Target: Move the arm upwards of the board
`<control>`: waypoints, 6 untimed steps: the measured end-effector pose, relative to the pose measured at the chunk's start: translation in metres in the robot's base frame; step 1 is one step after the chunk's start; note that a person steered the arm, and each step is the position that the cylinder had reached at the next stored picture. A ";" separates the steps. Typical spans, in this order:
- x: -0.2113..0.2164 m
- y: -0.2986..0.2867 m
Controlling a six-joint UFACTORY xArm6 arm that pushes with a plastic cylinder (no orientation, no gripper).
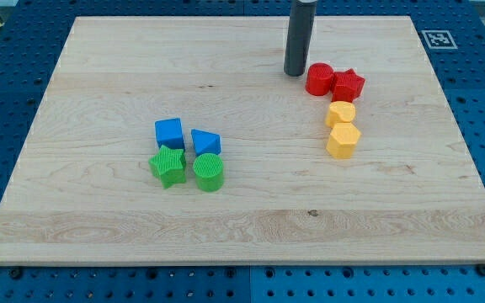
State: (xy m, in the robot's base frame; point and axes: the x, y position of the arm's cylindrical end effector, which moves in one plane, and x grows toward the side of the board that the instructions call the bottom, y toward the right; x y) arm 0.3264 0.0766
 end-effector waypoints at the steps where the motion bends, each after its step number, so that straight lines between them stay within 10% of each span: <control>1: -0.011 0.000; 6: -0.043 0.003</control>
